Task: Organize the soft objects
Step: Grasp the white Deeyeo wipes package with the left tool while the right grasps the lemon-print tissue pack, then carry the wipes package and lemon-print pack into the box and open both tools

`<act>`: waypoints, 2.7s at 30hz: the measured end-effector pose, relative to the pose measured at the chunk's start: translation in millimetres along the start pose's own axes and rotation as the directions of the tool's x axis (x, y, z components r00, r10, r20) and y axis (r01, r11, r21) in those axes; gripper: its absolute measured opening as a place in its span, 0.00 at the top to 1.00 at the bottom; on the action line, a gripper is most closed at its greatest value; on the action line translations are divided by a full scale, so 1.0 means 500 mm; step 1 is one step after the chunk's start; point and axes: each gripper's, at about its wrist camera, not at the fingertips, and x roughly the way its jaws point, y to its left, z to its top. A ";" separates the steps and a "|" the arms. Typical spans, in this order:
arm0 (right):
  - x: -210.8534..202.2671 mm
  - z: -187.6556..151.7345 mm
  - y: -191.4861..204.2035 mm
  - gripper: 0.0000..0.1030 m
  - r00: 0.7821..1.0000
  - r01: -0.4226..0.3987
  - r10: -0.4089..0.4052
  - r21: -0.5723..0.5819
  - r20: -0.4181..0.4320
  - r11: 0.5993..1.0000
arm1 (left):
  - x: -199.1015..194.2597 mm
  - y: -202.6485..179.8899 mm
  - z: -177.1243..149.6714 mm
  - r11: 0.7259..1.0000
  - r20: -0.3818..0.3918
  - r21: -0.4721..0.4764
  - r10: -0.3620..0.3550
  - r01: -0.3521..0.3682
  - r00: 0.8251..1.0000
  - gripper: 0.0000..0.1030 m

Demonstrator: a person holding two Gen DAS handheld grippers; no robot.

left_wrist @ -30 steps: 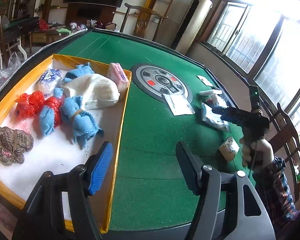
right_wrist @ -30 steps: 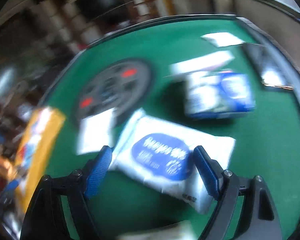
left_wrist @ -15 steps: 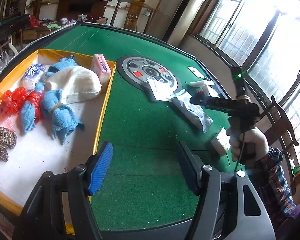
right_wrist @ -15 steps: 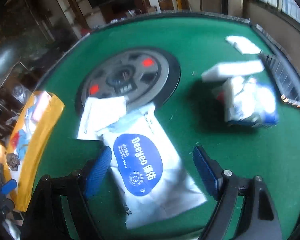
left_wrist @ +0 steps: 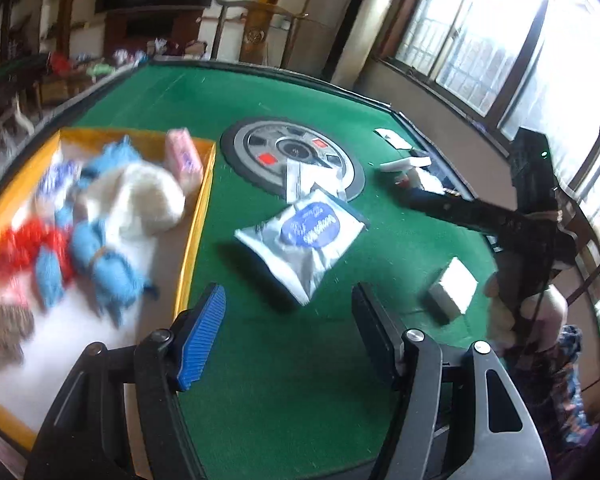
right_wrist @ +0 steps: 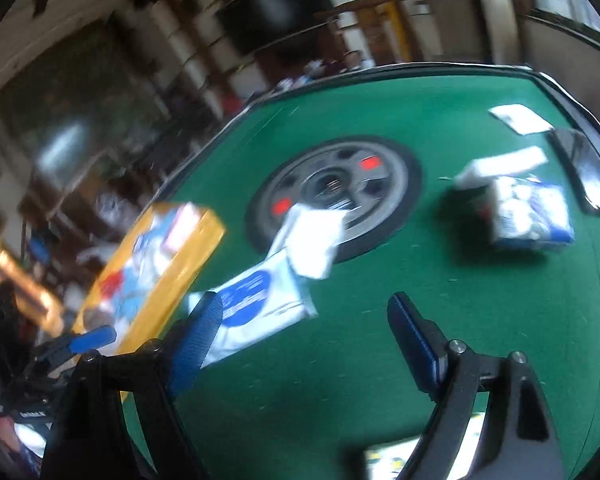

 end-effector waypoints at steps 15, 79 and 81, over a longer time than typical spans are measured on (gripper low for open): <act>-0.039 0.006 -0.106 0.21 0.986 -0.083 0.044 0.242 0.162 0.967 | 0.309 -0.105 0.103 0.910 -0.264 0.414 0.118 0.002 0.957 0.17; 0.018 -0.072 0.154 0.55 0.980 0.197 -0.197 0.008 -0.036 0.980 | -0.083 0.376 -0.084 0.927 0.023 -0.355 0.135 -0.119 0.991 0.33; 0.036 -0.066 0.204 0.55 0.987 0.154 -0.155 -0.042 -0.041 0.987 | -0.076 0.374 -0.079 0.925 0.006 -0.355 0.147 -0.136 0.989 0.32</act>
